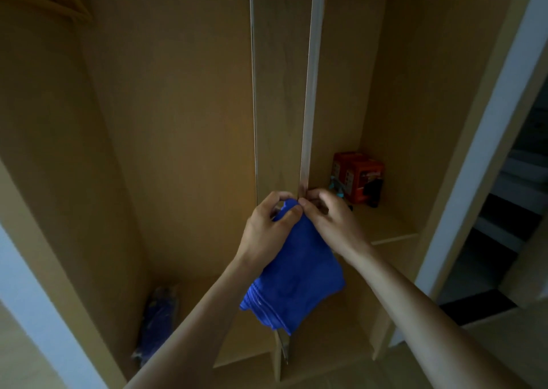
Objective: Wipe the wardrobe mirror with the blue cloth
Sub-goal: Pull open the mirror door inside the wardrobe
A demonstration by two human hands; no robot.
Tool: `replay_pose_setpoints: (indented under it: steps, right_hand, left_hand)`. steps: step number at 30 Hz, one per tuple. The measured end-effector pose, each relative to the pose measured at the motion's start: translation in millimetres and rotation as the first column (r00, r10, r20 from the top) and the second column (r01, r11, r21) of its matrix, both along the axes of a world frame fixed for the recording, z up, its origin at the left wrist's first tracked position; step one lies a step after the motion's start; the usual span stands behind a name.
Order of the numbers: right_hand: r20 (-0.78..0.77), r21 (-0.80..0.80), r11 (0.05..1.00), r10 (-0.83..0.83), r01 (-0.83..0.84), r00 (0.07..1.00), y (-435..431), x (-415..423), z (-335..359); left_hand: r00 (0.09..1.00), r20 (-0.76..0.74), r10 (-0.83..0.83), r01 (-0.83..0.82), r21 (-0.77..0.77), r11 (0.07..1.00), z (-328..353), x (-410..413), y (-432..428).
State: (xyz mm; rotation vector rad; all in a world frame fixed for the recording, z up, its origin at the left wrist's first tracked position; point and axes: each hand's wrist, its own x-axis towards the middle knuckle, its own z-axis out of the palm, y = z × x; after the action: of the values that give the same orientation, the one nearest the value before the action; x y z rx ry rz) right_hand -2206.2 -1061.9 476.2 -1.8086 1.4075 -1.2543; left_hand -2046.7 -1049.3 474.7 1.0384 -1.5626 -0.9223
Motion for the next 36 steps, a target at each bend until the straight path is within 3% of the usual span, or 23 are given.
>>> replay_pose_setpoints:
  steps: [22,36]
  right_hand:
    - [0.017,-0.035,0.978,0.204,-0.203,0.979,-33,-87,-2]
    - [-0.046,-0.065,0.987,0.143,-0.146,0.989,-91,-127,-5]
  left_hand:
    - [0.99,-0.002,0.141,-0.141,-0.027,0.99,-7,-90,-12]
    - [0.942,0.073,0.328,-0.327,-0.023,0.945,-12,-103,-36]
